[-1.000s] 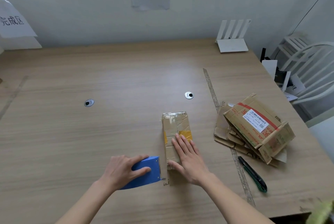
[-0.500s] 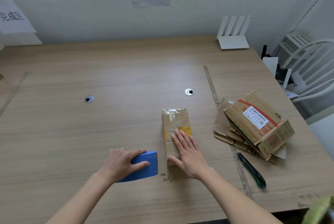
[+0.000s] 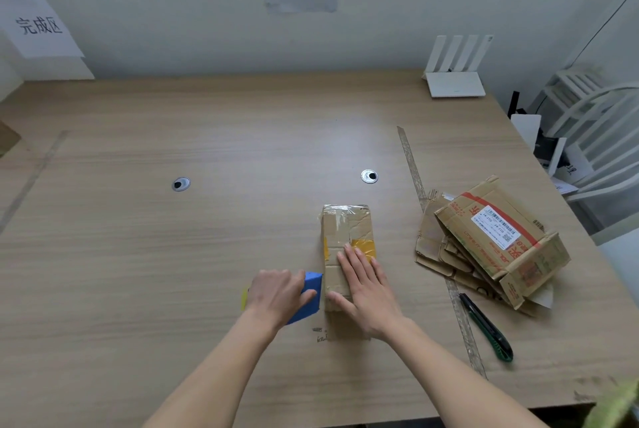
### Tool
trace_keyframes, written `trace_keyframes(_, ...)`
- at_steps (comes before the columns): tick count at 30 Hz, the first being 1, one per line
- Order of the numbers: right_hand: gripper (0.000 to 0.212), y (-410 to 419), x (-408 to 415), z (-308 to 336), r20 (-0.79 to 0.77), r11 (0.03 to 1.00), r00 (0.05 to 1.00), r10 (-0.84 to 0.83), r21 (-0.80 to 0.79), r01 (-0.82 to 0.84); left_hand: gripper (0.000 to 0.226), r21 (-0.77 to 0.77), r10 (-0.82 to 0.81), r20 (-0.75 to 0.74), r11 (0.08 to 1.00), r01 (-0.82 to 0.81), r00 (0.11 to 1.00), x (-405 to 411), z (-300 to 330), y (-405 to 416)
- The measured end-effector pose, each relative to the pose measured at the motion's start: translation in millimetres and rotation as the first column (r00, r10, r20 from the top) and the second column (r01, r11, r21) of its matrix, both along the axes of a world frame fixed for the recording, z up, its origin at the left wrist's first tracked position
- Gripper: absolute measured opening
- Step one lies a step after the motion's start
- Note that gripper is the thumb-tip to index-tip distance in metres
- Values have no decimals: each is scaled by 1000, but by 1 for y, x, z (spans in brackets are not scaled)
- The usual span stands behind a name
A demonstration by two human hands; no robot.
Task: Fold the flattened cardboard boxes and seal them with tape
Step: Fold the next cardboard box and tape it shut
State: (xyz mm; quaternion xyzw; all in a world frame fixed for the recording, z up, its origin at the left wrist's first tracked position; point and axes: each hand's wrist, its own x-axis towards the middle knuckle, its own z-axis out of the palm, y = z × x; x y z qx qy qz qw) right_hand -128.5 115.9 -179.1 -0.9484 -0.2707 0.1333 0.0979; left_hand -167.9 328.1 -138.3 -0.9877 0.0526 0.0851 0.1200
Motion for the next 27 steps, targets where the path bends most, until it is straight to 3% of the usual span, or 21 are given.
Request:
trace_keyframes(2, 82, -3, -4, 0, -12, 1000, 1000, 22, 8, -22, 31, 25, 29, -48, 999, -28, 998, -5, 1, 1)
trace_keyframes(7, 84, -2, -4, 4, -27, 999, 1000, 5, 43, -3, 36, -163, 113, 25, 981, -107, 993, -41, -32, 28)
trace_keyframes(12, 90, 25, -13, 0, 70, 977, 979, -192, 102, 184, 51, -270, 139, 162, 958, -92, 977, -65, -54, 45)
trace_keyframes(17, 85, 51, -23, -11, 138, 948, 938, -317, 73, 310, 58, -294, 172, 189, 949, -111, 967, -80, -67, 54)
trace_keyframes(24, 92, 37, -25, -21, 232, 957, 930, -286, 113, 266, 62, -351, 217, 130, 922, -160, 967, -95, -89, 55)
trace_keyframes(27, 89, 38, -28, -23, 251, 950, 916, -312, 95, 297, 53, -335, 212, 145, 930, -153, 967, -98, -89, 53)
